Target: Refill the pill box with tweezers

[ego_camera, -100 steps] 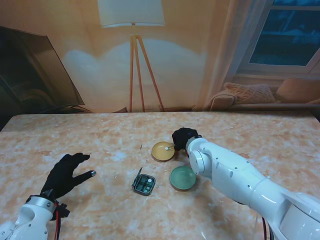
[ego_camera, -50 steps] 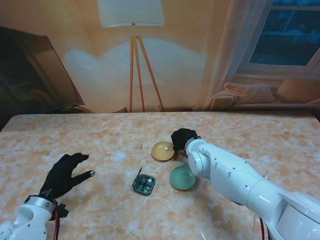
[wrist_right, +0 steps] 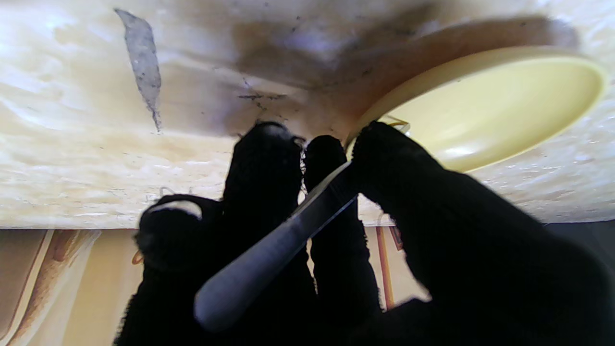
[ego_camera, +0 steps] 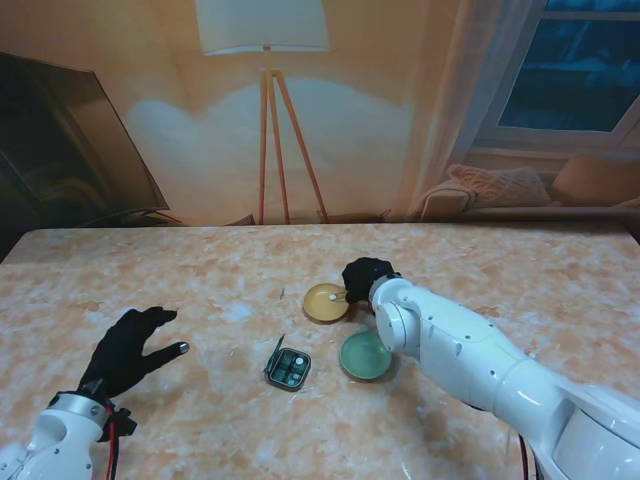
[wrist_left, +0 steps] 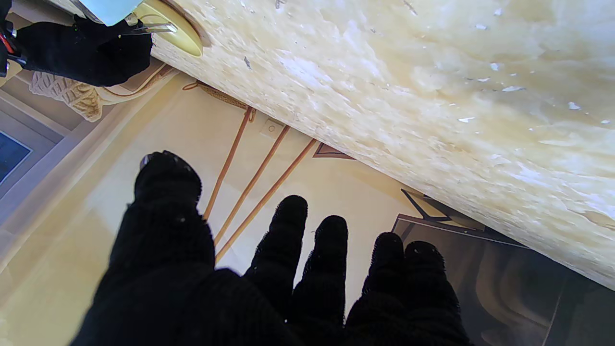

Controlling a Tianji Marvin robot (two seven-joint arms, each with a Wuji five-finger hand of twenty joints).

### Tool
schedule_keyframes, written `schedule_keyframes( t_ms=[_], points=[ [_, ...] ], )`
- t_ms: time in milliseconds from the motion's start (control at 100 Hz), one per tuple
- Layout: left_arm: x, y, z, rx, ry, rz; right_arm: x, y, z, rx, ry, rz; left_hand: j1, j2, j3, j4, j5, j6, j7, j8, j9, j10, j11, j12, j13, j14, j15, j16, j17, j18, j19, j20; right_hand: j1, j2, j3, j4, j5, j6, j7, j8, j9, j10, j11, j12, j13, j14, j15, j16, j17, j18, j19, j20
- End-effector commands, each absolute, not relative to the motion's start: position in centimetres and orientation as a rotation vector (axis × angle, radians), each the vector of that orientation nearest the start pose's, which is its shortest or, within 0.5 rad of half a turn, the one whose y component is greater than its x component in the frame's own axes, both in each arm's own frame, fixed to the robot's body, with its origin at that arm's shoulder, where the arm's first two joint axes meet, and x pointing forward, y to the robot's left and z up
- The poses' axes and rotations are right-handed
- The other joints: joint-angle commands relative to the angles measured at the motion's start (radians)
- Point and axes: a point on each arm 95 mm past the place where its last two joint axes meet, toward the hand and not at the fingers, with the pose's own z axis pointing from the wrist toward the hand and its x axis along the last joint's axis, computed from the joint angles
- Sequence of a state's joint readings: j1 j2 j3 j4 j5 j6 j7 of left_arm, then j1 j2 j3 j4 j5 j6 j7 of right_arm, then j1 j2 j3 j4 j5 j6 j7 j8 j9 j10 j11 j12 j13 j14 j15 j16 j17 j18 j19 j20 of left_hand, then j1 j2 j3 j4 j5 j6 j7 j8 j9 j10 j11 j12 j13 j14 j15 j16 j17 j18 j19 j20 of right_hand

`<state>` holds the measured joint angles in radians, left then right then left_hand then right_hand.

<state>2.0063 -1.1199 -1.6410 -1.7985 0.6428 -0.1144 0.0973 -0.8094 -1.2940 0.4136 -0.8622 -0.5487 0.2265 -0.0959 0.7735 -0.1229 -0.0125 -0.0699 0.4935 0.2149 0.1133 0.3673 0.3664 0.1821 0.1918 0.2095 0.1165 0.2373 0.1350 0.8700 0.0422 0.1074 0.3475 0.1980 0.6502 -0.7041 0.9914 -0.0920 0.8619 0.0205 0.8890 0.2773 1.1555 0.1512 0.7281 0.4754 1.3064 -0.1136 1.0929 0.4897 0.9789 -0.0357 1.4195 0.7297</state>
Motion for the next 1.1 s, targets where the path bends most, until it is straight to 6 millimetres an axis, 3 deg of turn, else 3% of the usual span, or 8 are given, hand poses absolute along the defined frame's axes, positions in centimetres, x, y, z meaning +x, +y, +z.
schedule_keyframes(
  t_ms=[0, 750, 1090],
  points=[
    [30.4, 11.3, -32.8, -1.606, 1.072, -1.577, 53.0, 10.9, -36.4, 1.298, 1.695, 1.259, -0.023, 0.029, -0.017, 0.02, 0.026, 0.0, 0.002, -0.014, 0.0, -0.018, -0.006, -0.008, -0.011, -0.013, -0.001, 0.003, 0.0, -0.059, 0.0, 0.003, 0.037, -0.006, 0.08, 0.05, 0.076, -0.058, 0.108, 0.026, 0.065, 0.049, 0.065, 0.023, 0.023, -0.047, 0.049, 0.011, 0.043, -0.084, 0.057, 0.006],
    [30.4, 11.4, -32.9, -1.622, 1.081, -1.572, 52.4, 10.7, -35.7, 1.296, 1.629, 1.341, -0.023, 0.028, -0.017, 0.02, 0.034, -0.007, 0.007, -0.01, 0.016, -0.02, -0.004, -0.002, 0.003, -0.014, 0.001, 0.004, 0.005, -0.058, 0.003, 0.005, 0.027, -0.05, 0.13, 0.068, 0.093, -0.052, 0.124, 0.053, 0.087, 0.062, 0.105, 0.032, 0.024, -0.062, 0.127, 0.021, 0.077, -0.097, 0.105, -0.015],
    [30.6, 11.2, -32.9, -1.626, 1.085, -1.576, 50.4, 10.6, -34.4, 1.262, 1.615, 1.435, -0.023, 0.026, -0.017, 0.02, 0.036, -0.009, 0.008, -0.009, 0.019, -0.021, -0.004, 0.0, 0.007, -0.015, 0.002, 0.004, 0.007, -0.057, 0.003, 0.005, 0.029, -0.054, 0.136, 0.065, 0.095, -0.045, 0.123, 0.055, 0.088, 0.068, 0.11, 0.032, 0.022, -0.062, 0.146, 0.021, 0.087, -0.103, 0.119, -0.026]
  ],
)
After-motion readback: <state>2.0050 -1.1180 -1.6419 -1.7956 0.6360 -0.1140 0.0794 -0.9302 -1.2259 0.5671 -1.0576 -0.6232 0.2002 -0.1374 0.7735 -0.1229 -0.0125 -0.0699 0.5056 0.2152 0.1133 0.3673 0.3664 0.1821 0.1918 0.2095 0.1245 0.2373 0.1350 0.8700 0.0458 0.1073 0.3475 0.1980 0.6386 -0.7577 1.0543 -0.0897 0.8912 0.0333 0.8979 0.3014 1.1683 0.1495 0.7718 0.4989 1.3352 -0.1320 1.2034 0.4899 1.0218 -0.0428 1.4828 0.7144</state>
